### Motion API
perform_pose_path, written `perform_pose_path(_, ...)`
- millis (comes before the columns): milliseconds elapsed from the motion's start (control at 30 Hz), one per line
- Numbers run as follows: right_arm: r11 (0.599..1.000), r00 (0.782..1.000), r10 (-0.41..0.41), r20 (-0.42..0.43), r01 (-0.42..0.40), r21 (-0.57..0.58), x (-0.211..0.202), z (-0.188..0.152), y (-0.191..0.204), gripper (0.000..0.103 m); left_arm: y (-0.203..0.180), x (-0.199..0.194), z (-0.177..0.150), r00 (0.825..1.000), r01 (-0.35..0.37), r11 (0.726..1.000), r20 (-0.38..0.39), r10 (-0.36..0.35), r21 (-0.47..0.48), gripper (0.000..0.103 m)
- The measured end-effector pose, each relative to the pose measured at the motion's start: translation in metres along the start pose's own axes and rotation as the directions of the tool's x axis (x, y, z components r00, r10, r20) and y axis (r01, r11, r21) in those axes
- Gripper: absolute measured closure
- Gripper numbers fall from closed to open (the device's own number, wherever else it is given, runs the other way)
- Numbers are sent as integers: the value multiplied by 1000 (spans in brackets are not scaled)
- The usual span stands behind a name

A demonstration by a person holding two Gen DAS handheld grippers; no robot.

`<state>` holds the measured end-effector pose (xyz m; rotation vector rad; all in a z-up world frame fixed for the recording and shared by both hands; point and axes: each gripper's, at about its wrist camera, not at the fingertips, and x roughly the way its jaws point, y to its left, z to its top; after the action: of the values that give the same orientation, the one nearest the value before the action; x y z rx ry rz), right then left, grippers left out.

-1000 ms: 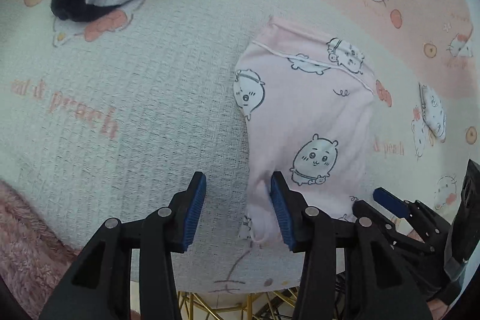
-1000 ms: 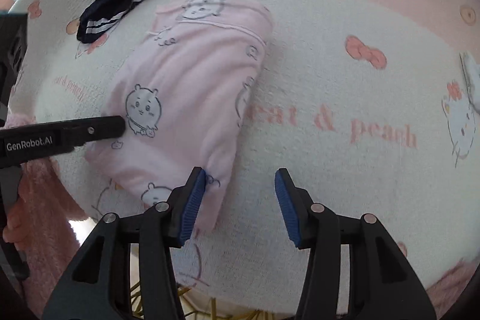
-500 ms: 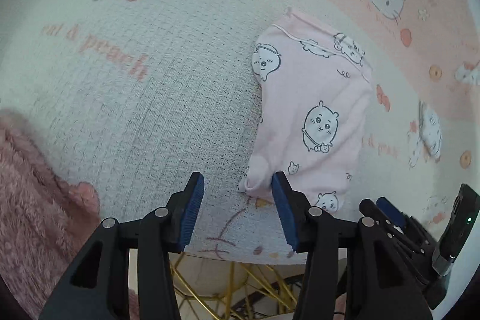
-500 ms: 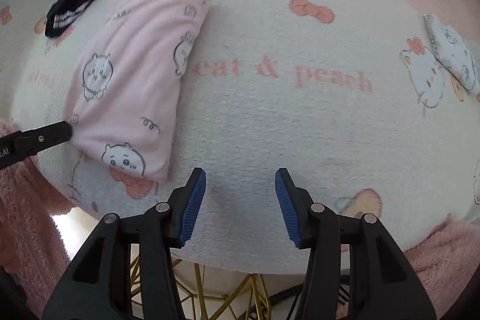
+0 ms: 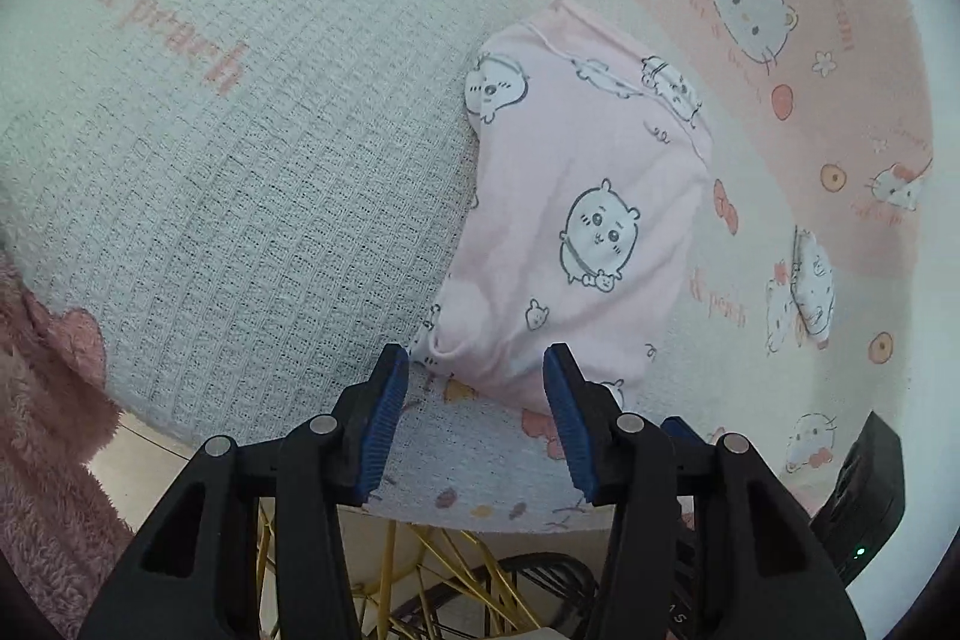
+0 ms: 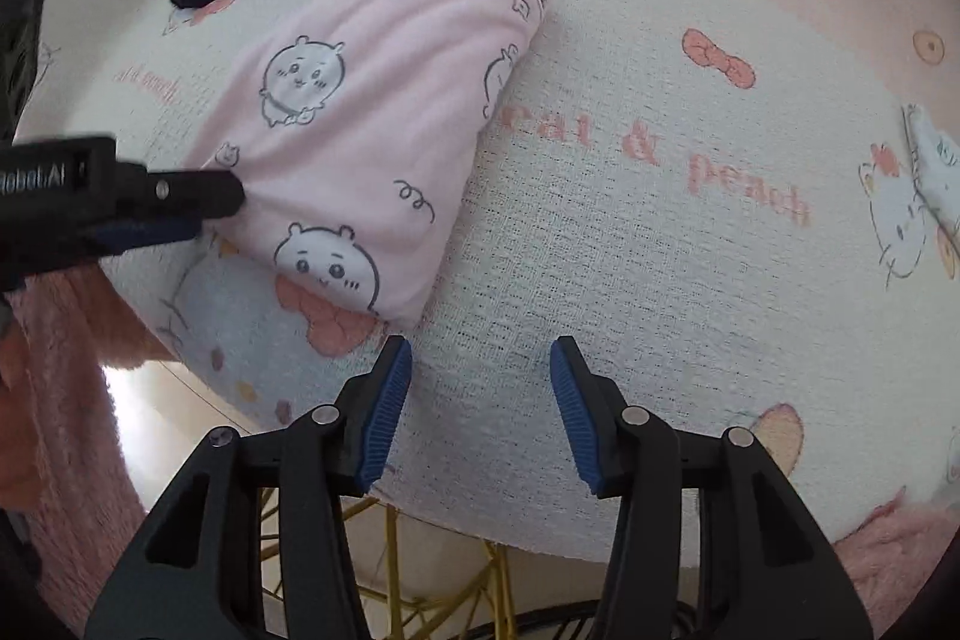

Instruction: Fold clothes

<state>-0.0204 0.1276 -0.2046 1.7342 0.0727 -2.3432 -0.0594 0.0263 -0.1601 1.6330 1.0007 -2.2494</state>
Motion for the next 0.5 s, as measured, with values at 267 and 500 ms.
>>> perform_pose_path(267,998,996,54,69,-53,-16,0,-5,3,54,-32,20,13,992,127,980,-16,-126,155,53)
perform_pose_path(500,999,992,-6,130,12,-46,6,-10,9,53,-20,34,18,970,239,964,-68,-232,119,56)
